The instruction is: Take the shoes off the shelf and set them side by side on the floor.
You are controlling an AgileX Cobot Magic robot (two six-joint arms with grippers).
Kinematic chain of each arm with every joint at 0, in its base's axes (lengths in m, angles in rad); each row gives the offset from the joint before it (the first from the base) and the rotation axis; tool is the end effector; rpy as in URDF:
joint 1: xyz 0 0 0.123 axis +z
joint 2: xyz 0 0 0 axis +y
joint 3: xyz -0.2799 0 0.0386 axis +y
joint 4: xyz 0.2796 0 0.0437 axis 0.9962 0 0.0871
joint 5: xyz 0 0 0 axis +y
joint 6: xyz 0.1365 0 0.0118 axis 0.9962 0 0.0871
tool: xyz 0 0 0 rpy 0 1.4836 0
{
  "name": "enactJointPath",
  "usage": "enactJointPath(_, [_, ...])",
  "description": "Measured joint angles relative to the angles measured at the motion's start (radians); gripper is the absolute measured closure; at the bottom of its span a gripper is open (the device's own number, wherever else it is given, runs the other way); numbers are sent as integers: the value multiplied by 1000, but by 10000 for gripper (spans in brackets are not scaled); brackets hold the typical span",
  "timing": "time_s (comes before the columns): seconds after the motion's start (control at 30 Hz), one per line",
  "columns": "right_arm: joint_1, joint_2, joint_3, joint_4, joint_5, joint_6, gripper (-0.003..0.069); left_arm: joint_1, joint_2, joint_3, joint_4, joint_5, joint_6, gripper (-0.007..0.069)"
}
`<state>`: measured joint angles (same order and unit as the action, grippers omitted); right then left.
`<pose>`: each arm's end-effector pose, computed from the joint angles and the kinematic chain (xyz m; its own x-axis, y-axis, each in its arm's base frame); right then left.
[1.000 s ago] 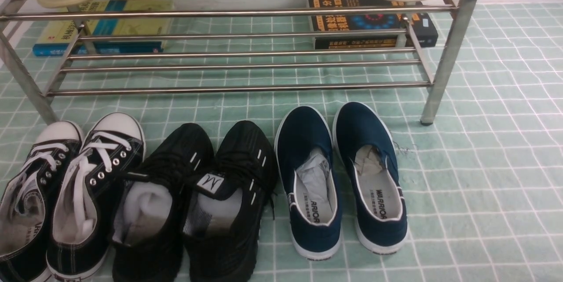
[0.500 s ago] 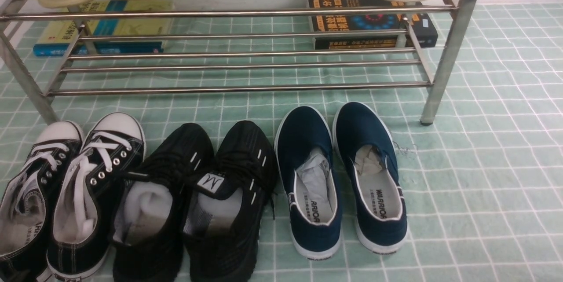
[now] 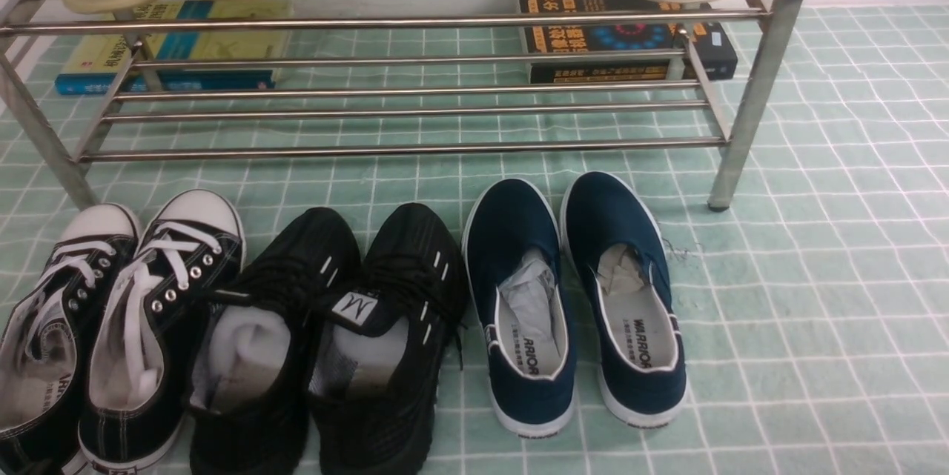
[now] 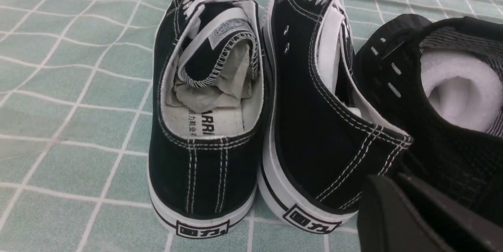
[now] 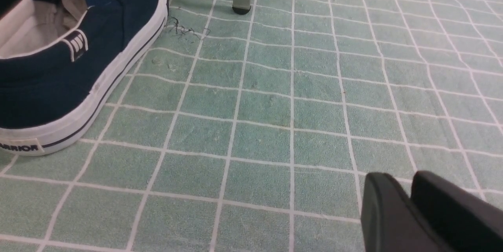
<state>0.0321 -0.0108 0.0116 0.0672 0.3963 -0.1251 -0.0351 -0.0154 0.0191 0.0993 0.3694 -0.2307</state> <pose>0.1296 0.0077 0.1603 -0.2999 -0.0727 -0.9512 -0.0758 0.9958 -0.0522 0.1308 0.0003 0.1614 -0.2777 -0.1279 -0.9521 -0.0378 0.9918 -0.1222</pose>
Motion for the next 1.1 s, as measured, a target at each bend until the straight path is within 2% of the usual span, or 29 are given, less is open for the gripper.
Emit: enactJointPath(1.1, [0,0,0,0,1,0,505,0,0,0,10,1,-1,534])
